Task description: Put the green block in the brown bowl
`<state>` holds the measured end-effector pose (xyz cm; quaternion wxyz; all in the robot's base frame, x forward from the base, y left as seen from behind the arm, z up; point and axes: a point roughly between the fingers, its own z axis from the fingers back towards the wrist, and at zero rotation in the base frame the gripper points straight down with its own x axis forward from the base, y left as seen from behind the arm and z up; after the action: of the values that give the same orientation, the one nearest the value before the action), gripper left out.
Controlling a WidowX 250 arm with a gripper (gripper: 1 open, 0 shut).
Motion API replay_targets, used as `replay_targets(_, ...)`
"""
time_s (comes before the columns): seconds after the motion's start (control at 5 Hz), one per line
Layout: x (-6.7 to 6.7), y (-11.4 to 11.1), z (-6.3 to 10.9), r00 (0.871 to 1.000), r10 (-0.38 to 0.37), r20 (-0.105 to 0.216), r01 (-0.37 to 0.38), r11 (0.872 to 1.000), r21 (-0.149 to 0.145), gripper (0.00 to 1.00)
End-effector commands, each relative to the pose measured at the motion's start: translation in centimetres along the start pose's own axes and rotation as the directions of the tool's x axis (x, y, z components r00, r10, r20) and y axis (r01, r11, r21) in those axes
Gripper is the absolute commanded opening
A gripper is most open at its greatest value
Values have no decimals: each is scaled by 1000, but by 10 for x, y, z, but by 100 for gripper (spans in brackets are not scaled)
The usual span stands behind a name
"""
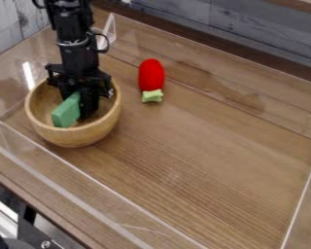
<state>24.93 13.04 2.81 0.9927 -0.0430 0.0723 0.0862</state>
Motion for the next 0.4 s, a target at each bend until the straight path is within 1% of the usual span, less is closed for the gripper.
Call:
replay_targets(0.0, 7, 3, 13, 999, 0, 40, -1, 1000, 18, 0)
replay_targets(0.2, 7, 2, 14, 999, 3, 37, -3, 1000, 16, 0)
